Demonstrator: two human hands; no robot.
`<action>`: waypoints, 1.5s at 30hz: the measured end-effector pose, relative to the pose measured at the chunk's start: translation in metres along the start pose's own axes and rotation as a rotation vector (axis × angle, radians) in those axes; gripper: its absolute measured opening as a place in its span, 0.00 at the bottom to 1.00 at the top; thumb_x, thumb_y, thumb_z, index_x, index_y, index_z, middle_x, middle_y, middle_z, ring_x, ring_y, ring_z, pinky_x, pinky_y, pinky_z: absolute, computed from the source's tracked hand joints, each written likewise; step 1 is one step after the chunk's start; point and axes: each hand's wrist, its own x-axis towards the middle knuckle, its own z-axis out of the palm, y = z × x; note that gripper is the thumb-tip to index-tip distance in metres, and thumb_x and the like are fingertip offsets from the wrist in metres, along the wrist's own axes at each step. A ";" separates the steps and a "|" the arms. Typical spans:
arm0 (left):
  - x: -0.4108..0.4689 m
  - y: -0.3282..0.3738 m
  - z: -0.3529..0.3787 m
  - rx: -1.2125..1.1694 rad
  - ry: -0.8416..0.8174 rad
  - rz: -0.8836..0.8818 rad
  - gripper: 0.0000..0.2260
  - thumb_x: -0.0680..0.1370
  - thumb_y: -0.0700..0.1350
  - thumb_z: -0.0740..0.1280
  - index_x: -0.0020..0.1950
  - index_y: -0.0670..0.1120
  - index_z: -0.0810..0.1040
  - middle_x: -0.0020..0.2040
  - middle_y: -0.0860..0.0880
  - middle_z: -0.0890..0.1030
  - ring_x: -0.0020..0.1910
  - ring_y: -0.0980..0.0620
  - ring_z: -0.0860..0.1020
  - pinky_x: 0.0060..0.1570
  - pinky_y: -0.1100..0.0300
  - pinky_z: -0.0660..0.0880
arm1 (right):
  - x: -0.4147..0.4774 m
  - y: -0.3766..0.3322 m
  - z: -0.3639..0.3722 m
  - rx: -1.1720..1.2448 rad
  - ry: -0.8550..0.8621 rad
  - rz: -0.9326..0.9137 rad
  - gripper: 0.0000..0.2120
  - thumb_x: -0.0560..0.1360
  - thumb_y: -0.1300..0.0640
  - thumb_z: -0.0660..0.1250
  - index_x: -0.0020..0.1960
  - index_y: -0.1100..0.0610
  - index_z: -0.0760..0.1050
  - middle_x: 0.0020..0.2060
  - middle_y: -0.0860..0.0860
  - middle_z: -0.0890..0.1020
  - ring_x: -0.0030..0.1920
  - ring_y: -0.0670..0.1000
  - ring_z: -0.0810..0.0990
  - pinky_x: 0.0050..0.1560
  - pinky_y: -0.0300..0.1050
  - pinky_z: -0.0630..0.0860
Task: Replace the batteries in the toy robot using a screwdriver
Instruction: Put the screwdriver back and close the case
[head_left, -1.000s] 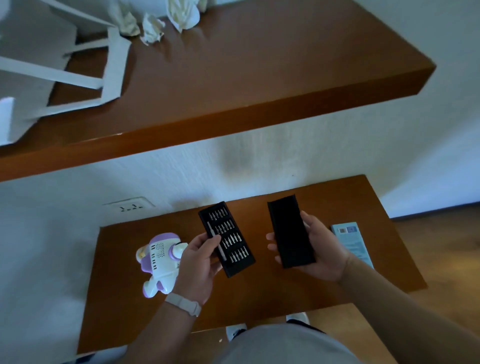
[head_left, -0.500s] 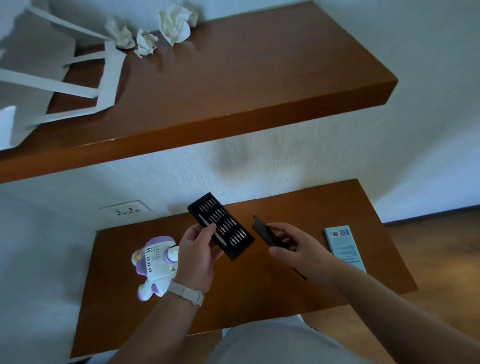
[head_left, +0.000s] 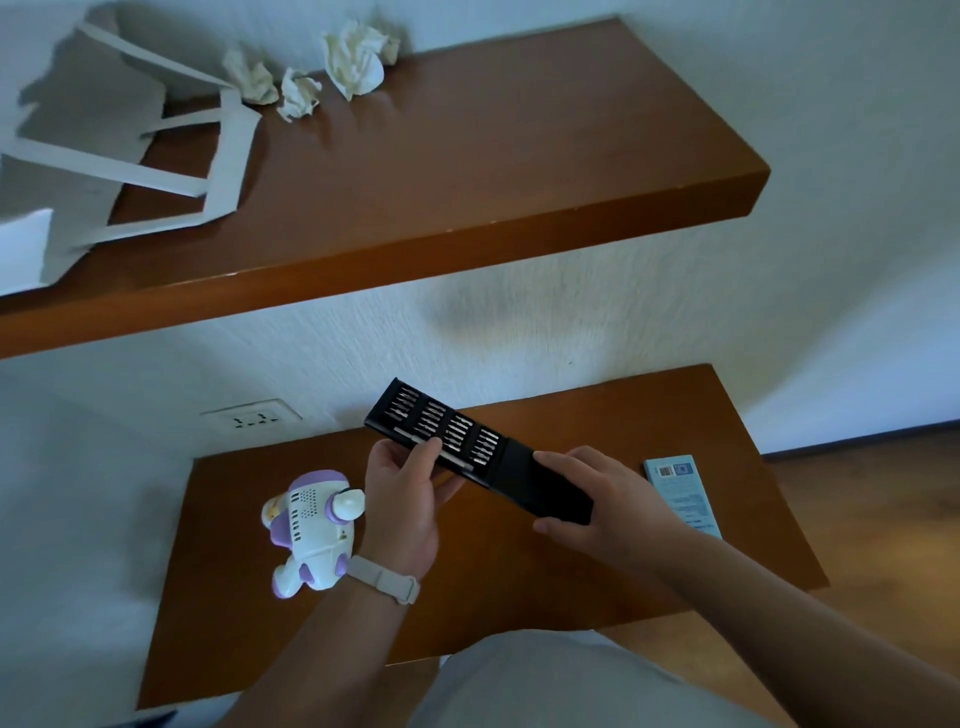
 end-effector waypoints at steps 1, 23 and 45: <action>-0.001 0.000 0.001 0.009 -0.013 0.008 0.06 0.79 0.36 0.68 0.55 0.43 0.74 0.51 0.43 0.84 0.49 0.46 0.86 0.40 0.56 0.82 | -0.001 0.001 0.000 0.004 -0.001 0.000 0.37 0.67 0.25 0.55 0.73 0.35 0.54 0.59 0.36 0.68 0.53 0.41 0.71 0.47 0.33 0.71; -0.006 0.002 -0.004 0.030 -0.183 -0.019 0.26 0.71 0.39 0.74 0.67 0.48 0.73 0.59 0.44 0.83 0.55 0.43 0.84 0.46 0.49 0.82 | 0.007 0.010 -0.013 -0.058 0.065 -0.077 0.32 0.71 0.30 0.56 0.74 0.38 0.61 0.63 0.38 0.72 0.57 0.40 0.67 0.60 0.40 0.65; 0.001 0.011 -0.026 0.331 -0.191 0.129 0.19 0.77 0.33 0.68 0.48 0.60 0.80 0.45 0.57 0.84 0.48 0.51 0.85 0.34 0.59 0.81 | 0.011 0.014 -0.032 0.816 0.275 0.380 0.10 0.77 0.53 0.70 0.55 0.44 0.73 0.52 0.52 0.78 0.50 0.53 0.80 0.46 0.46 0.80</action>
